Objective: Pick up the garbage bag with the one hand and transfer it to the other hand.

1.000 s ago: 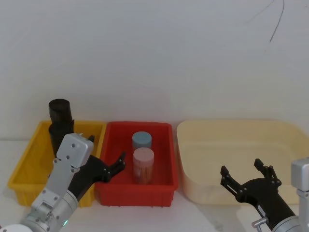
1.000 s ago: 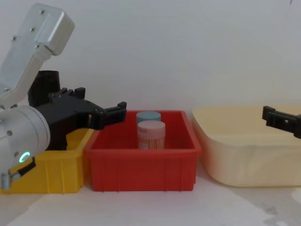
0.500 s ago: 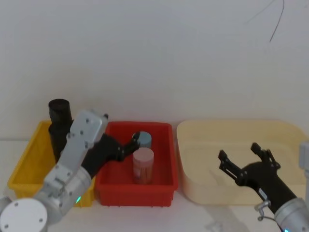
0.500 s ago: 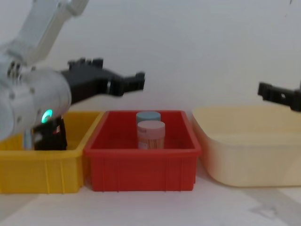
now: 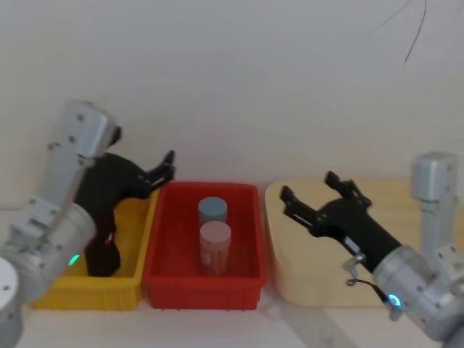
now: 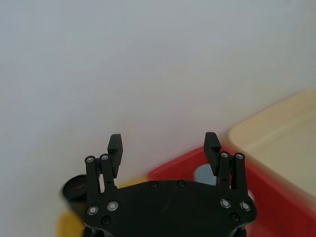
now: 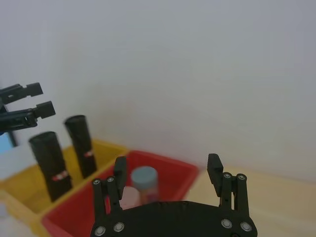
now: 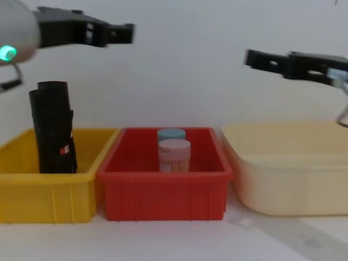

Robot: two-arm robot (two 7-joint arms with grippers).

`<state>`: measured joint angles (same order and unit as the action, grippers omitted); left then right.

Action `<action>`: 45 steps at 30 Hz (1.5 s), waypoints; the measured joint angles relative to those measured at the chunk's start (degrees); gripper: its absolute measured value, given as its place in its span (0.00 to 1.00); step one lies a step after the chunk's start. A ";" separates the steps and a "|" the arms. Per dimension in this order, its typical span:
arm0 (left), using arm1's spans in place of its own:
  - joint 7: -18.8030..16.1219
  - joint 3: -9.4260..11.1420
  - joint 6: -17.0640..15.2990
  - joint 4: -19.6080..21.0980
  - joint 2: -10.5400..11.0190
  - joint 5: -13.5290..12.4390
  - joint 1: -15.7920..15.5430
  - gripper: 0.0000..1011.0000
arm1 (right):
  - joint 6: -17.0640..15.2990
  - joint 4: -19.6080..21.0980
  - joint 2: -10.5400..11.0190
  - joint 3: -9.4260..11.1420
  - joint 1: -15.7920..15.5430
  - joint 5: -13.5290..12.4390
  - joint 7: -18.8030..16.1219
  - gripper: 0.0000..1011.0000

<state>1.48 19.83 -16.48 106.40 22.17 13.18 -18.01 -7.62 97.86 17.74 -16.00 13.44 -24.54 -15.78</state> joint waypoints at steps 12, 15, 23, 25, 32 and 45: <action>-0.32 -12.23 -6.38 6.71 3.95 4.84 9.01 0.99 | -3.86 -7.50 -4.03 -7.80 9.63 1.08 -2.98 0.99; 0.19 -15.21 -7.26 7.20 4.68 6.14 11.46 0.99 | -4.52 -8.57 -4.50 -8.87 10.66 1.52 -3.24 0.99; 2.10 -19.09 -8.27 7.32 6.13 8.11 14.84 0.99 | -6.11 -10.77 -5.21 -11.04 12.50 2.59 -3.30 0.99; 3.12 -19.74 -8.38 6.99 6.62 8.66 15.42 0.99 | -6.51 -10.96 -5.18 -11.22 12.57 2.80 -3.18 0.99; 6.49 -20.19 -8.24 4.92 7.78 9.80 15.96 0.99 | -7.86 -10.87 -4.36 -11.09 12.12 3.32 -2.37 0.99; 10.07 -18.95 -7.72 1.07 9.04 9.76 14.79 0.99 | -9.85 -10.55 -3.38 -10.77 11.46 3.77 -2.22 0.99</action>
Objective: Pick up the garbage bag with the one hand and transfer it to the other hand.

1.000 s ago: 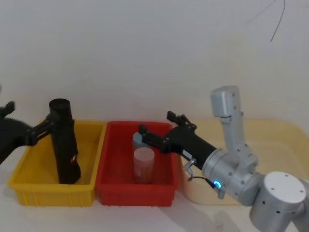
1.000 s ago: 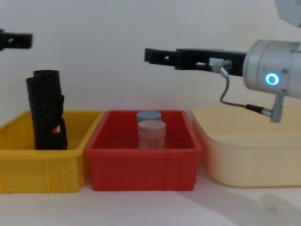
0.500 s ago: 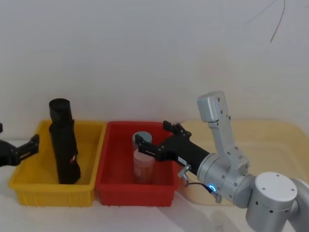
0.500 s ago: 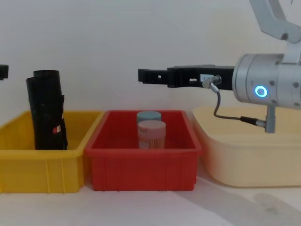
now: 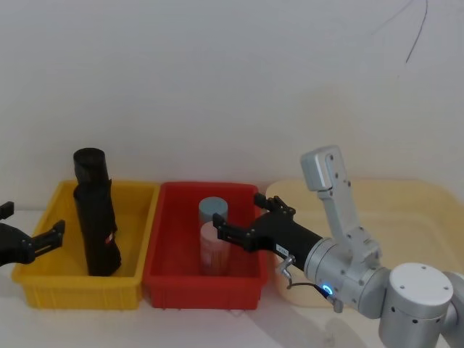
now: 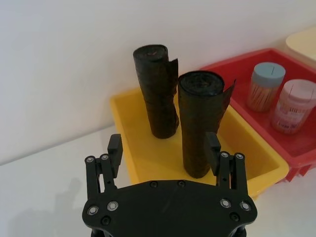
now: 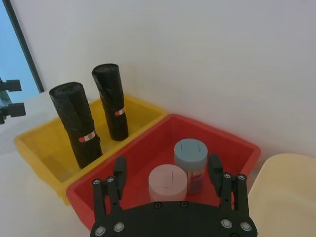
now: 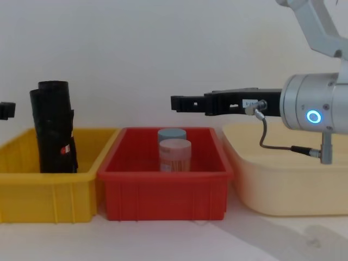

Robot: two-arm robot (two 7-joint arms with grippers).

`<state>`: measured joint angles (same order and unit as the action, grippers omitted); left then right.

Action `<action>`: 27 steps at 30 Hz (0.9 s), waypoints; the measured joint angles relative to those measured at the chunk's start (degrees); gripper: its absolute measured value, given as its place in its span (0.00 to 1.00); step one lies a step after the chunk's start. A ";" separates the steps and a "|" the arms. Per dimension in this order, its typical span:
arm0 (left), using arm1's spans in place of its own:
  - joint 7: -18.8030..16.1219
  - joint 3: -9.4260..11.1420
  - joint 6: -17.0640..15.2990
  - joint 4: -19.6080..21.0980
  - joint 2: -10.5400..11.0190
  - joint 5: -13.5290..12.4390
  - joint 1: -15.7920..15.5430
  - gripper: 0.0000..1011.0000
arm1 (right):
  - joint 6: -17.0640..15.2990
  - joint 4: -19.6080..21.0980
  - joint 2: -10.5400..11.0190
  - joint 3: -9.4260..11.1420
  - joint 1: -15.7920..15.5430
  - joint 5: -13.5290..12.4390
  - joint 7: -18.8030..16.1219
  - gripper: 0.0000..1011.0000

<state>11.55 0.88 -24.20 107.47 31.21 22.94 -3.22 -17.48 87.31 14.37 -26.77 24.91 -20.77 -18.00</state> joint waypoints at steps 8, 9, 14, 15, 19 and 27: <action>2.48 1.92 0.19 -3.53 0.91 -1.05 -2.96 0.99 | -0.85 -0.48 0.22 -0.35 0.39 0.22 -0.68 0.99; 2.92 2.34 0.24 -4.13 1.01 -1.20 -3.61 0.99 | -0.90 -0.55 0.22 -0.41 0.46 0.23 -0.74 0.99; 4.38 3.85 0.50 -6.10 1.28 -1.69 -5.81 0.99 | -1.23 -1.19 0.15 -0.79 0.93 0.27 -1.12 0.99; 4.62 4.14 0.59 -6.42 1.33 -1.78 -6.17 0.99 | -1.29 -1.26 0.14 -0.84 1.00 0.27 -1.15 0.99; 6.39 5.85 1.02 -8.39 1.48 -2.10 -8.46 0.99 | -1.57 -1.70 0.09 -1.09 1.30 0.27 -1.41 0.99; 8.87 8.29 1.45 -11.43 1.43 -2.12 -11.64 0.99 | -1.69 -2.35 -0.07 -1.40 1.75 0.15 -1.69 0.99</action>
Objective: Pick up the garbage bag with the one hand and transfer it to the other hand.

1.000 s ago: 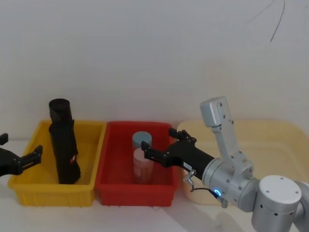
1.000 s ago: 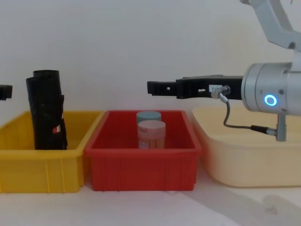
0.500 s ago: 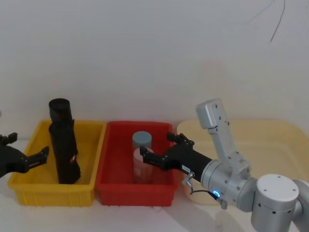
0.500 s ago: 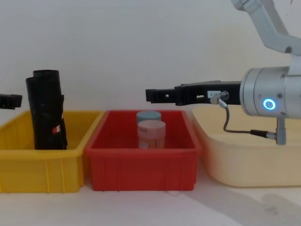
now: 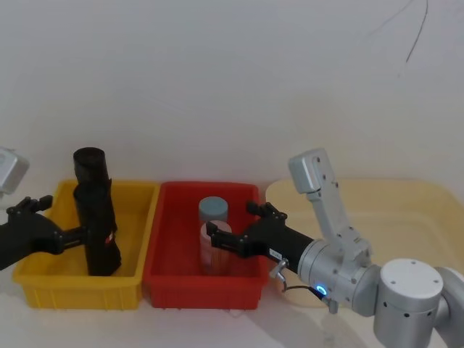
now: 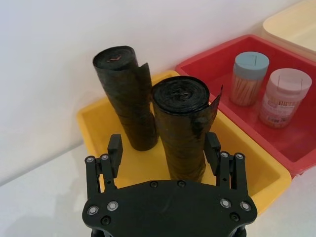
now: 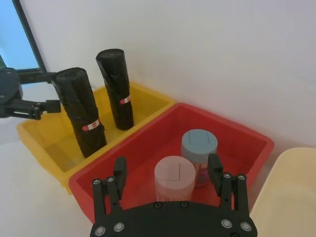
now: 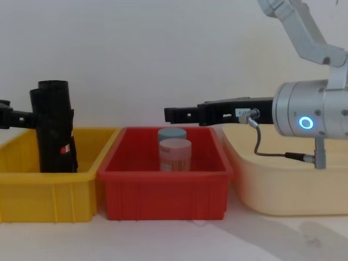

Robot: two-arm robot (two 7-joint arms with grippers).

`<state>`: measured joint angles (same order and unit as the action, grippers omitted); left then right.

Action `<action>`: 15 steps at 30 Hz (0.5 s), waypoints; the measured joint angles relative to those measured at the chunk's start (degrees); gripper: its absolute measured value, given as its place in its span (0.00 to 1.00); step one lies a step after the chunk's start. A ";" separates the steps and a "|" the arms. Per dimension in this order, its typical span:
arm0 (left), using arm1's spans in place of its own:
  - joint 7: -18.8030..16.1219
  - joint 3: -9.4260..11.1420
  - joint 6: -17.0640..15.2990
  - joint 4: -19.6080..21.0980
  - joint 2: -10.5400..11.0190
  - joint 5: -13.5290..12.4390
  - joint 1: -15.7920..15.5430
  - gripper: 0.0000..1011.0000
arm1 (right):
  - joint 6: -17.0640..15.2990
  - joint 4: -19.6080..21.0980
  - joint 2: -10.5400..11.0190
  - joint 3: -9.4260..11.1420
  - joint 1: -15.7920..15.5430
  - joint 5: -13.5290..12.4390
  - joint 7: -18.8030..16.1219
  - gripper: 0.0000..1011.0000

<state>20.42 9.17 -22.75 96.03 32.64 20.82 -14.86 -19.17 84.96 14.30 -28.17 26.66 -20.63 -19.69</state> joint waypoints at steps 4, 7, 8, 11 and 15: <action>0.80 0.93 0.09 -1.39 -0.04 0.11 -1.21 0.99 | 0.06 -0.57 -0.24 -0.28 0.43 -0.25 -0.29 0.99; 1.20 1.33 0.22 -2.12 0.03 0.21 -1.72 0.99 | 0.15 -1.10 -0.41 -0.55 0.79 -0.39 -0.53 0.99; 1.29 1.45 0.24 -2.35 0.07 0.24 -1.86 0.99 | 0.19 -1.23 -0.46 -0.61 0.87 -0.42 -0.61 0.99; 1.52 1.66 0.33 -2.78 0.11 0.35 -2.16 0.99 | 0.33 -1.82 -0.61 -0.91 1.25 -0.52 -0.81 0.99; 1.96 2.07 0.75 -3.74 0.08 0.73 -2.81 0.99 | 0.44 -2.41 -0.77 -1.17 1.65 -0.58 -1.07 0.99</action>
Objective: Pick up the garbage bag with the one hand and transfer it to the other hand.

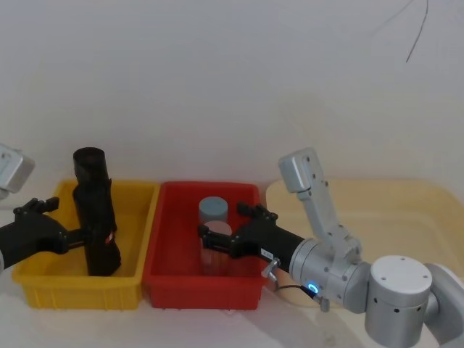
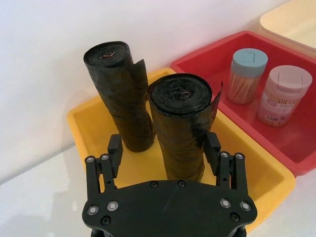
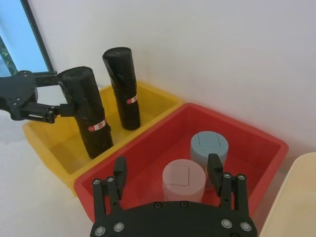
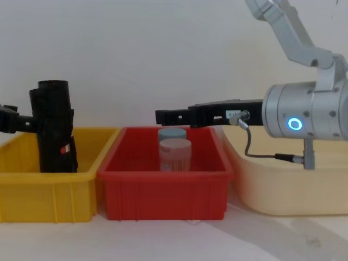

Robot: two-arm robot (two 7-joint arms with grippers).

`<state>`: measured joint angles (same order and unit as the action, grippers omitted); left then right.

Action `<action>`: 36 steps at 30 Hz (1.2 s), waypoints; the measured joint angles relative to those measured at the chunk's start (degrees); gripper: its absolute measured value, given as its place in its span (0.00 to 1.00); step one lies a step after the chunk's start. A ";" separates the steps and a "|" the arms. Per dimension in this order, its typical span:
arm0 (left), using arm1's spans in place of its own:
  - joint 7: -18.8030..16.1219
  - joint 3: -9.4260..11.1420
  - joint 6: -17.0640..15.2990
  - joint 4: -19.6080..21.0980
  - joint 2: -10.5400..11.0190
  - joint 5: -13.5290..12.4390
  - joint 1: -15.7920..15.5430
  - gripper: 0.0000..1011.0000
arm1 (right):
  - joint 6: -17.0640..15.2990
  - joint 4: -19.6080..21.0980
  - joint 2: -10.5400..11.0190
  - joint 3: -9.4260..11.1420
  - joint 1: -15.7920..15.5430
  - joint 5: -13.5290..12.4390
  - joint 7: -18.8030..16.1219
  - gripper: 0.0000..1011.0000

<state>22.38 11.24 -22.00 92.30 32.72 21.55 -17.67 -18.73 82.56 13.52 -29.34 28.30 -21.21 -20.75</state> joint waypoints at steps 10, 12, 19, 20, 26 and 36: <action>1.96 1.47 1.81 -3.16 -0.86 0.94 -2.92 0.99 | 0.29 -1.96 -0.59 -0.72 1.00 -0.26 -0.55 0.99; 2.41 1.68 2.18 -3.63 -1.02 1.14 -3.37 0.99 | 0.34 -2.29 -0.67 -0.85 1.17 -0.33 -0.62 0.99; 4.12 2.66 3.56 -5.59 -1.56 1.86 -5.23 0.99 | 0.38 -3.23 -0.79 -1.16 1.76 -0.30 -0.88 0.99; 4.31 2.77 3.68 -5.79 -1.60 1.92 -5.40 0.99 | 0.38 -3.34 -0.80 -1.20 1.83 -0.28 -0.91 0.99; 5.19 3.34 4.39 -6.83 -1.81 2.30 -6.34 0.99 | 0.32 -4.12 -0.92 -1.41 2.38 -0.09 -1.12 0.99; 5.96 3.83 5.03 -7.76 -1.99 2.64 -7.15 0.99 | 0.21 -6.07 -1.56 -1.65 3.44 0.27 -1.52 0.99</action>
<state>28.34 15.07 -16.97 84.54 30.72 24.19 -24.81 -18.52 76.48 11.96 -30.99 31.75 -20.94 -22.28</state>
